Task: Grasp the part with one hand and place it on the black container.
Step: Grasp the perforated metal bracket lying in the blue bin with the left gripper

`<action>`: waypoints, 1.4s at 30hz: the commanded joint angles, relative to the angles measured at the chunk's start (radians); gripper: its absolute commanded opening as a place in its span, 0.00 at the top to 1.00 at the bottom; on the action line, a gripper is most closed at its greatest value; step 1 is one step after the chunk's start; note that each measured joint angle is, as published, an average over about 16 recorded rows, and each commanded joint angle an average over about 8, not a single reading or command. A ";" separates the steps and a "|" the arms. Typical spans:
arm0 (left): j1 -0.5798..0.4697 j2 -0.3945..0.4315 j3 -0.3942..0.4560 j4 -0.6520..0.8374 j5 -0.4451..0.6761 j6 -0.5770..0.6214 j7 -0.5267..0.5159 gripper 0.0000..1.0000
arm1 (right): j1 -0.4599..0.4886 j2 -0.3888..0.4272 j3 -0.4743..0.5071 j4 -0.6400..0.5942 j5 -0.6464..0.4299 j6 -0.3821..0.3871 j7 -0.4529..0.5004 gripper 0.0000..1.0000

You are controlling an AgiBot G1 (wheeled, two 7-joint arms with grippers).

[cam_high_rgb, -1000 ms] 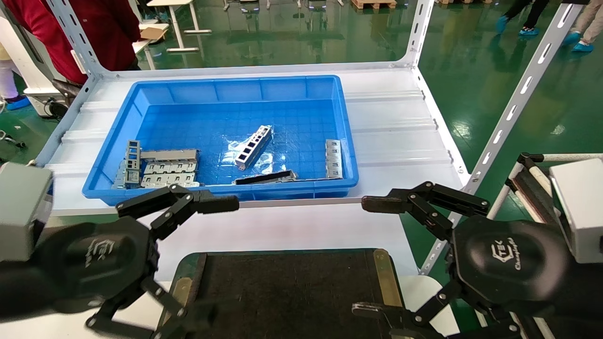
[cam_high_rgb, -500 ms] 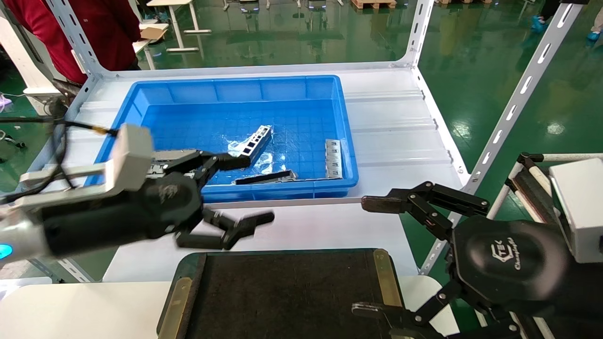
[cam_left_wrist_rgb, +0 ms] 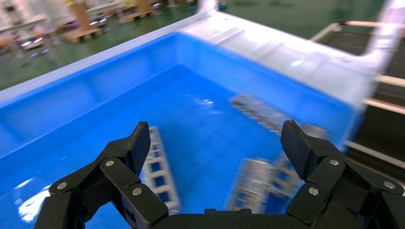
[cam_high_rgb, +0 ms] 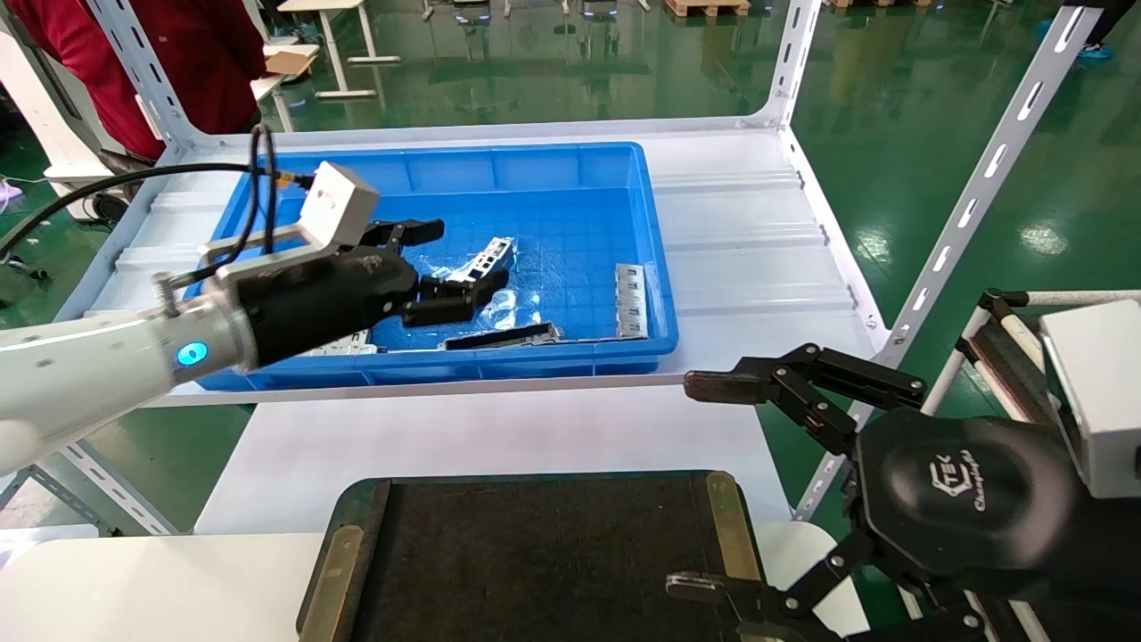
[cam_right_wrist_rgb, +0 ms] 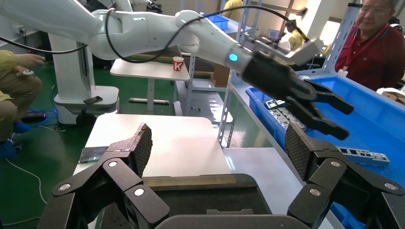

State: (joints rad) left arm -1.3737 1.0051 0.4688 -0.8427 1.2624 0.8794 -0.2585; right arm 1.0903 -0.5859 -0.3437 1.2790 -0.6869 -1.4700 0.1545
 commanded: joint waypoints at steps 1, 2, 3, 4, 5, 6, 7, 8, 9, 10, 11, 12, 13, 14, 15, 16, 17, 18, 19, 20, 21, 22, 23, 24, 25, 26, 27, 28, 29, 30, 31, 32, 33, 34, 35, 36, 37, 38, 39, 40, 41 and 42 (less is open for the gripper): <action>-0.025 0.036 0.010 0.053 0.030 -0.048 -0.002 0.00 | 0.000 0.000 0.000 0.000 0.000 0.000 0.000 0.00; -0.037 0.054 0.014 0.082 0.041 -0.065 0.000 0.00 | 0.000 0.000 0.000 0.000 0.000 0.000 0.000 0.00; -0.050 0.073 0.018 0.112 0.050 -0.083 0.003 0.00 | 0.000 0.000 0.000 0.000 0.000 0.000 0.000 0.00; -0.063 0.091 0.021 0.143 0.059 -0.100 0.006 0.00 | 0.000 0.000 0.000 0.000 0.000 0.000 0.000 0.00; -0.075 0.108 0.024 0.173 0.067 -0.115 0.010 0.00 | 0.000 0.000 0.000 0.000 0.000 0.000 0.000 0.00; -0.086 0.126 0.027 0.205 0.074 -0.131 0.016 0.00 | 0.000 0.000 0.000 0.000 0.000 0.000 0.000 0.00; -0.098 0.143 0.030 0.237 0.081 -0.147 0.022 0.00 | 0.000 0.000 0.000 0.000 0.000 0.000 0.000 0.00; -0.108 0.159 0.032 0.268 0.087 -0.161 0.028 0.00 | 0.000 0.000 0.000 0.000 0.000 0.000 0.000 0.00; -0.119 0.176 0.034 0.300 0.093 -0.176 0.036 0.00 | 0.000 0.000 0.000 0.000 0.000 0.000 0.000 0.00; -0.129 0.192 0.036 0.331 0.097 -0.189 0.044 0.00 | 0.000 0.000 0.000 0.000 0.000 0.000 0.000 0.00; -0.138 0.207 0.037 0.361 0.101 -0.202 0.053 0.00 | 0.000 0.000 0.000 0.000 0.000 0.000 0.000 0.00; -0.147 0.222 0.037 0.391 0.104 -0.214 0.063 0.00 | 0.000 0.000 0.000 0.000 0.000 0.000 0.000 0.00; -0.156 0.236 0.038 0.419 0.107 -0.226 0.074 0.00 | 0.000 0.000 0.000 0.000 0.000 0.000 0.000 0.00; -0.164 0.249 0.037 0.446 0.108 -0.236 0.084 0.00 | 0.000 0.000 0.000 0.000 0.000 0.000 0.000 0.00; -0.172 0.261 0.037 0.472 0.108 -0.245 0.095 0.00 | 0.000 0.000 0.000 0.000 0.000 0.000 0.000 0.05; -0.179 0.272 0.035 0.496 0.108 -0.253 0.105 0.04 | 0.000 0.000 0.000 0.000 0.000 0.000 0.000 0.17; -0.186 0.282 0.034 0.519 0.107 -0.260 0.115 0.14 | 0.000 0.000 0.000 0.000 0.000 0.000 0.000 0.29; -0.192 0.291 0.032 0.541 0.105 -0.267 0.125 0.26 | 0.000 0.000 0.000 0.000 0.000 0.000 0.000 0.42; -0.198 0.300 0.030 0.561 0.103 -0.272 0.135 0.39 | 0.000 0.000 0.000 0.000 0.000 0.000 0.000 0.54; -0.203 0.307 0.028 0.578 0.100 -0.277 0.144 0.51 | 0.000 0.000 0.000 0.000 0.000 0.000 0.000 0.67; -0.207 0.313 0.026 0.594 0.097 -0.280 0.153 0.64 | 0.000 0.000 0.000 0.000 0.000 0.000 0.000 0.79; -0.211 0.318 0.024 0.609 0.093 -0.282 0.163 0.76 | 0.000 0.000 0.000 0.000 0.000 0.000 0.000 0.92; -0.214 0.322 0.021 0.621 0.089 -0.284 0.172 0.89 | 0.000 0.000 -0.001 0.000 0.000 0.000 0.000 1.00; -0.216 0.326 0.018 0.633 0.085 -0.285 0.181 0.97 | 0.000 0.000 -0.001 0.000 0.000 0.000 0.000 1.00; -0.218 0.329 0.016 0.642 0.080 -0.286 0.190 1.00 | 0.000 0.000 -0.001 0.000 0.000 0.000 0.000 1.00; -0.219 0.331 0.013 0.651 0.076 -0.285 0.199 1.00 | 0.000 0.000 -0.001 0.000 0.000 0.000 0.000 1.00; -0.220 0.333 0.011 0.659 0.071 -0.285 0.208 1.00 | 0.000 0.000 -0.001 0.000 0.000 0.000 0.000 1.00; -0.221 0.334 0.009 0.666 0.066 -0.285 0.216 1.00 | 0.000 0.000 -0.001 0.000 0.000 0.000 0.000 1.00; -0.222 0.336 0.007 0.673 0.061 -0.285 0.223 1.00 | 0.000 0.000 -0.001 0.000 0.000 0.000 0.000 1.00; -0.222 0.337 0.005 0.679 0.057 -0.285 0.230 1.00 | 0.000 0.000 -0.001 0.000 0.000 0.000 0.000 1.00; -0.223 0.338 0.003 0.685 0.052 -0.286 0.237 1.00 | 0.000 0.000 -0.001 0.000 0.000 0.000 0.000 1.00; -0.223 0.339 0.001 0.690 0.048 -0.286 0.243 1.00 | 0.000 0.000 -0.001 0.000 0.000 0.000 0.000 1.00; -0.223 0.340 -0.001 0.695 0.043 -0.287 0.249 1.00 | 0.000 0.000 -0.001 0.000 0.000 0.000 0.000 1.00; -0.224 0.340 -0.002 0.699 0.039 -0.287 0.254 1.00 | 0.000 0.000 -0.001 0.000 0.000 0.000 0.000 1.00; -0.224 0.341 -0.003 0.703 0.035 -0.287 0.259 1.00 | 0.000 0.000 -0.001 0.000 0.001 0.000 0.000 1.00; -0.224 0.341 -0.004 0.707 0.032 -0.287 0.264 1.00 | 0.000 0.000 -0.001 0.000 0.001 0.000 0.000 1.00; -0.225 0.342 -0.005 0.710 0.028 -0.287 0.268 1.00 | 0.000 0.000 -0.001 0.000 0.001 0.000 0.000 1.00; -0.225 0.342 -0.006 0.714 0.025 -0.286 0.272 1.00 | 0.000 0.000 -0.001 0.000 0.001 0.000 0.000 1.00; -0.225 0.342 -0.007 0.717 0.021 -0.286 0.276 1.00 | 0.000 0.000 -0.001 0.000 0.001 0.000 0.000 1.00; -0.226 0.342 -0.007 0.720 0.018 -0.285 0.279 1.00 | 0.000 0.000 -0.001 0.000 0.001 0.000 0.000 1.00; -0.226 0.342 -0.008 0.723 0.015 -0.285 0.282 1.00 | 0.000 0.000 -0.001 0.000 0.001 0.000 0.000 1.00; -0.226 0.343 -0.008 0.726 0.012 -0.284 0.285 1.00 | 0.000 0.000 -0.001 0.000 0.001 0.000 0.000 1.00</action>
State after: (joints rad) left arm -1.5998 1.3474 0.4609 -0.1179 1.2759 0.5949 0.0254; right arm 1.0905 -0.5856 -0.3446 1.2790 -0.6863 -1.4696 0.1540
